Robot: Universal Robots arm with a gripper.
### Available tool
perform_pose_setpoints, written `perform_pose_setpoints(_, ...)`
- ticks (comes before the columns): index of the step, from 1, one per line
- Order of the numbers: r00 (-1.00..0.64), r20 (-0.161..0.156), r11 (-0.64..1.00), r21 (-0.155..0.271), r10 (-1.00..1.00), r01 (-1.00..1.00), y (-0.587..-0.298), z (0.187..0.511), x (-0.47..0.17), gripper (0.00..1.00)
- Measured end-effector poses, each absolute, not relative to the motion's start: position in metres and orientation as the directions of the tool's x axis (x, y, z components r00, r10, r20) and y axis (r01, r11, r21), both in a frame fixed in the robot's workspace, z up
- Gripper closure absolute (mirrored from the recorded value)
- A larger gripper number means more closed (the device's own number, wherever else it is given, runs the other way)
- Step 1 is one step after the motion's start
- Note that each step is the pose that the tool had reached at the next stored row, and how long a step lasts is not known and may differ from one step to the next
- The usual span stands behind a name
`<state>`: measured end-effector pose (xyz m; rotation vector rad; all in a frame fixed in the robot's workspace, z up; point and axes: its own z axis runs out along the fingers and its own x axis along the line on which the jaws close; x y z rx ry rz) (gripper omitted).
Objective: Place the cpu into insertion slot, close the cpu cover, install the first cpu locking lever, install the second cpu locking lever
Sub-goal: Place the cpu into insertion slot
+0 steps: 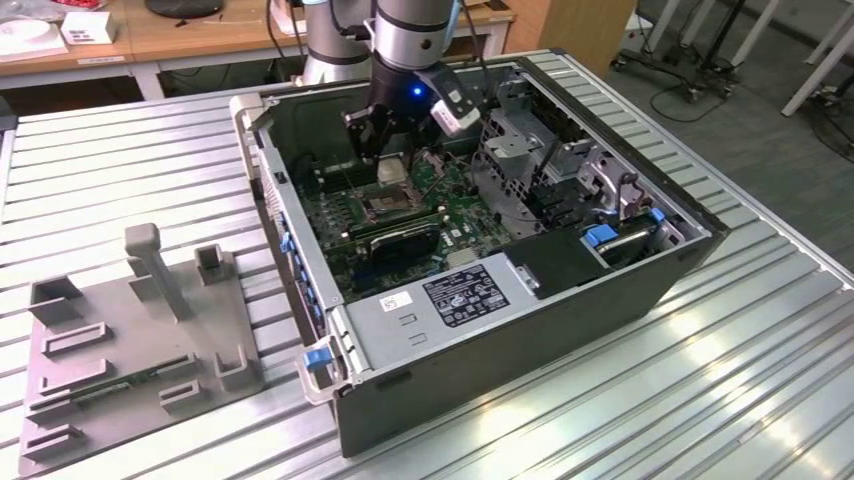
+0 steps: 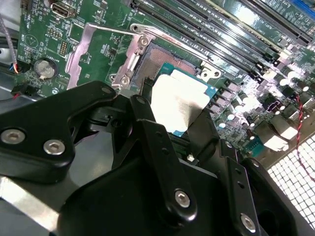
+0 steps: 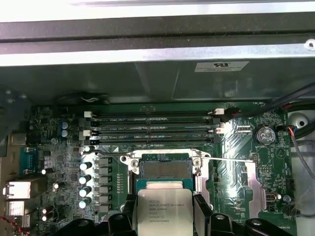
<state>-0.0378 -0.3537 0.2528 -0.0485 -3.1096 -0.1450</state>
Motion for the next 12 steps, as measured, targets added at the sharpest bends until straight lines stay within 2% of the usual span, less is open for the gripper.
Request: perform_pose_setpoints(12,-0.999,0.03,0.995,0.093,0.03,0.032,-0.3537,0.2493,-0.0354,0.46)
